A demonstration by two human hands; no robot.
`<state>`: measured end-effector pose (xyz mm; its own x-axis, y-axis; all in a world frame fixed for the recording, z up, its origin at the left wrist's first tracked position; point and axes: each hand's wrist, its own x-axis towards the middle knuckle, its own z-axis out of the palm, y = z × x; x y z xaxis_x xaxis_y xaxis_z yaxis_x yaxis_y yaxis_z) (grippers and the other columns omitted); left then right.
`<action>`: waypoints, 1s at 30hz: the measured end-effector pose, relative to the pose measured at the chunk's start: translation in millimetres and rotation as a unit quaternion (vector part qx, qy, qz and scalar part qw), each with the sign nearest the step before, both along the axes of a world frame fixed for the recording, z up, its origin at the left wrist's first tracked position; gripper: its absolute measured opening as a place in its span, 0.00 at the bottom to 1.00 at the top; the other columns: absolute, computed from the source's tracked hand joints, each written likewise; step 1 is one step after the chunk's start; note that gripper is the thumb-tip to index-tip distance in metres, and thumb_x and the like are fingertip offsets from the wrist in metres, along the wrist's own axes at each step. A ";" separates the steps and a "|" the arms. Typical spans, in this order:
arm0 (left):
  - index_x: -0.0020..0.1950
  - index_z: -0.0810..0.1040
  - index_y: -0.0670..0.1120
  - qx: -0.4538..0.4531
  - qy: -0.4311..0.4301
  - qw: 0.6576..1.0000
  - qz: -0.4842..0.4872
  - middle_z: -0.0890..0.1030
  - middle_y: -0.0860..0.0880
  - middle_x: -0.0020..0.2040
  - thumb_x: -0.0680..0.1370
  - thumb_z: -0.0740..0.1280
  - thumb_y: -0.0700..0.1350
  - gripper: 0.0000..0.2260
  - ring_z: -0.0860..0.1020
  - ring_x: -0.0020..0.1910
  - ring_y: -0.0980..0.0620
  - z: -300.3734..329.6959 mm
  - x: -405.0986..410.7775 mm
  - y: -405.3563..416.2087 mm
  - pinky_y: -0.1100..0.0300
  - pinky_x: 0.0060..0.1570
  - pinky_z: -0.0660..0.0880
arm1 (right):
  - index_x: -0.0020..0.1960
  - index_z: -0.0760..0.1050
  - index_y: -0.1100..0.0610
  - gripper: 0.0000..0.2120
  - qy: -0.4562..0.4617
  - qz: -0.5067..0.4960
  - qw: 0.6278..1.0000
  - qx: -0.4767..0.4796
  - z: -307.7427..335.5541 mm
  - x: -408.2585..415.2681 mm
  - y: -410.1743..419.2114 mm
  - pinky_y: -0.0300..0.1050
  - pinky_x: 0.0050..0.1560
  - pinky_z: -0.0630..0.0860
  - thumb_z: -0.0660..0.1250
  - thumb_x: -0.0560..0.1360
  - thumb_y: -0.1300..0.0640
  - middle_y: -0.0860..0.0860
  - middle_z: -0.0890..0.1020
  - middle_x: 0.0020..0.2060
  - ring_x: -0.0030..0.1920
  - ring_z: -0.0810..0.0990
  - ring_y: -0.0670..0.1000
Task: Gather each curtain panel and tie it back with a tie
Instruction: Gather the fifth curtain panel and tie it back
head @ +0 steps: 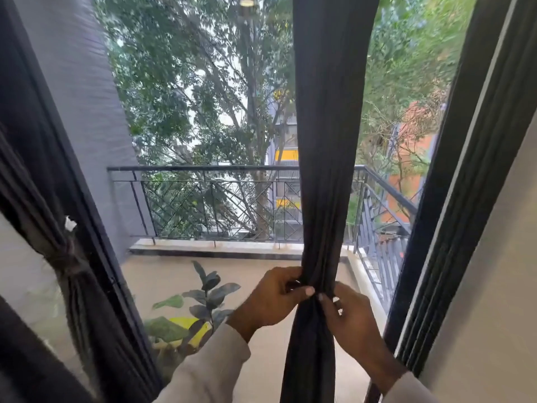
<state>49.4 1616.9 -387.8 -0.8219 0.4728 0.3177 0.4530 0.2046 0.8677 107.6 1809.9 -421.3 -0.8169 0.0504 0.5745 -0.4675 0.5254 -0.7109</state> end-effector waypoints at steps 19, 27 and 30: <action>0.59 0.88 0.43 0.090 -0.013 0.994 0.053 0.88 0.46 0.53 0.80 0.74 0.50 0.13 0.88 0.49 0.42 -30.3 7.6 11.0 0.38 0.52 0.86 | 0.47 0.86 0.56 0.08 -0.087 0.031 0.976 -0.198 -18.5 9.3 -1.5 0.41 0.44 0.84 0.79 0.73 0.68 0.45 0.88 0.50 0.46 0.88 0.49; 0.44 0.82 0.53 0.077 -0.010 0.993 0.084 0.85 0.55 0.44 0.76 0.81 0.43 0.09 0.85 0.44 0.48 -33.9 7.0 10.1 0.51 0.45 0.85 | 0.38 0.78 0.45 0.20 -0.096 0.051 0.977 -0.182 -24.7 18.5 3.5 0.37 0.42 0.80 0.79 0.73 0.68 0.50 0.85 0.37 0.38 0.85 0.47; 0.36 0.80 0.58 0.087 -0.006 0.989 0.120 0.82 0.56 0.36 0.75 0.82 0.45 0.15 0.82 0.38 0.51 -39.9 1.8 9.7 0.54 0.43 0.83 | 0.48 0.85 0.48 0.13 -0.118 0.145 0.971 -0.146 -29.1 30.5 10.1 0.47 0.54 0.82 0.80 0.73 0.65 0.51 0.87 0.48 0.49 0.86 0.50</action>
